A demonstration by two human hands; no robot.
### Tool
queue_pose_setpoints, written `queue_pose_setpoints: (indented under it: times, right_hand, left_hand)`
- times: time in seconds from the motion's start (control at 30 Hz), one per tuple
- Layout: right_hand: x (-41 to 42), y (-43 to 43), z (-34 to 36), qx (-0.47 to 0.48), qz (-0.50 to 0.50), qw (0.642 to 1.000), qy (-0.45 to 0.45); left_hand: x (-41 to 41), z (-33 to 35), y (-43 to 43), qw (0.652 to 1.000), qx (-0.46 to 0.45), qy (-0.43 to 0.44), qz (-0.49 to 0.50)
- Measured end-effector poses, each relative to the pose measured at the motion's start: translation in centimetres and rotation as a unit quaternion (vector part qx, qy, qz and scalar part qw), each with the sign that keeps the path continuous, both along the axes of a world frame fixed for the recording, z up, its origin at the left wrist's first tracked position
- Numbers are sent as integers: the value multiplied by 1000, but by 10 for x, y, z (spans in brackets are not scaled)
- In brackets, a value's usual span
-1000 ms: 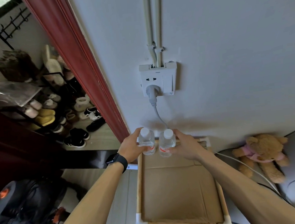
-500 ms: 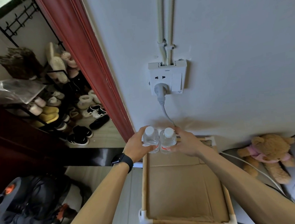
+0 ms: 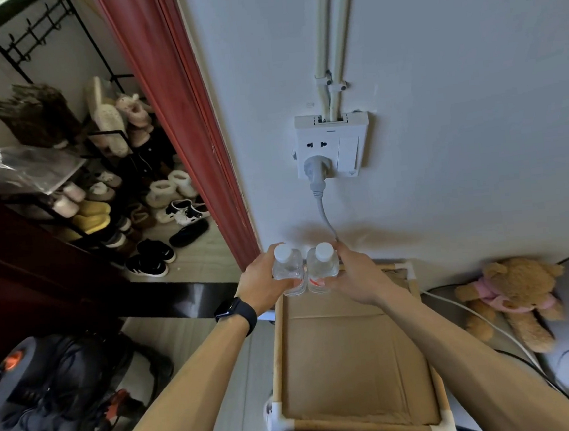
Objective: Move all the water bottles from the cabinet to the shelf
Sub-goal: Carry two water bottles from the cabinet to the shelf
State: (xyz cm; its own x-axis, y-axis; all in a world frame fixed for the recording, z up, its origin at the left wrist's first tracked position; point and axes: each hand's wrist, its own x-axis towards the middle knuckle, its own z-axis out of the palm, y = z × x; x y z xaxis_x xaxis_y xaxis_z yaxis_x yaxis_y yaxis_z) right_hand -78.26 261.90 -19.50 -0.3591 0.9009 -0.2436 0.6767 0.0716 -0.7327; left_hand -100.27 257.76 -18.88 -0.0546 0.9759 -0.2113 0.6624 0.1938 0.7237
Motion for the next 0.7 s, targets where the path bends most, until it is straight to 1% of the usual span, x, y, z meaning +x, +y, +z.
queue_pose_setpoints:
  times: [0.1,0.23,0.33,0.43,0.53,0.63,0.7]
  right_hand:
    - [9,1,1,4,7,1000,-20]
    - [21,5,2,-12,-5,999,-29]
    - [25,6,5,-26,-10,999,-27]
    - [26,10,7,-35,-3,998,-50]
    - [24,11,8,-34,1,998,-59]
    - [27,6,4,-30,-10,999,-31]
    - [36,4,3,-17,-11,999,-35]
  left_hand:
    - [8,-2,-7,1000,2,-5,17]
    - [28,0,-3,999,25,41,-15]
    - [34,7,10,998,9,51,-26]
    - [32,11,20,995,-13,76,-55]
    - [29,8,15,997,-12,71,-40]
    - [34,2,8,998,4,59,-21]
    - [43,1,7,998,16,57,-26]
